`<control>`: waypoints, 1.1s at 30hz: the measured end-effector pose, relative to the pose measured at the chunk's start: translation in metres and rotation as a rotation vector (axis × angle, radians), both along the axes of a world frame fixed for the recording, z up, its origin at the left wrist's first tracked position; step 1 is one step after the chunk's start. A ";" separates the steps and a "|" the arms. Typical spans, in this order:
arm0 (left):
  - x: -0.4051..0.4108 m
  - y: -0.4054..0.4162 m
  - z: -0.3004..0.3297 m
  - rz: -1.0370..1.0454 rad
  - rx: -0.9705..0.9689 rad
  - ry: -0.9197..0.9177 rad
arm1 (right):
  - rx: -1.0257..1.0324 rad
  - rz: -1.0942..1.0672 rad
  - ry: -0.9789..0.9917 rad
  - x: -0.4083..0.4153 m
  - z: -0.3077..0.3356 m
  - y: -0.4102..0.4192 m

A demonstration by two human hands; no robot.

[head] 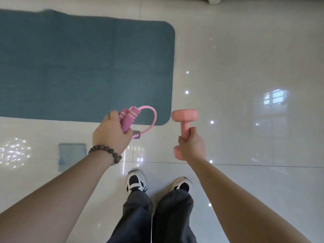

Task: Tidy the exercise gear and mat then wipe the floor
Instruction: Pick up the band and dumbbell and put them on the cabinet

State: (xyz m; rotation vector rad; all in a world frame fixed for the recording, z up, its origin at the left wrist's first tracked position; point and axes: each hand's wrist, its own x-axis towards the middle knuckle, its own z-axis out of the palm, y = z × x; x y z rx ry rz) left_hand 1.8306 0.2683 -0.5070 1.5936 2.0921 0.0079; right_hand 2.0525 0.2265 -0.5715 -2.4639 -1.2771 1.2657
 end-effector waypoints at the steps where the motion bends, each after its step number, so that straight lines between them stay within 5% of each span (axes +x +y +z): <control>1: 0.006 0.002 0.022 -0.002 0.012 -0.010 | 0.013 -0.014 0.011 0.005 0.027 0.001; 15: 0.108 0.006 0.358 -0.057 0.253 -0.174 | 0.250 -0.136 0.036 0.090 0.406 -0.031; 33: 0.207 0.031 0.449 -0.160 0.317 -0.234 | 0.353 -0.245 -0.022 0.189 0.494 -0.026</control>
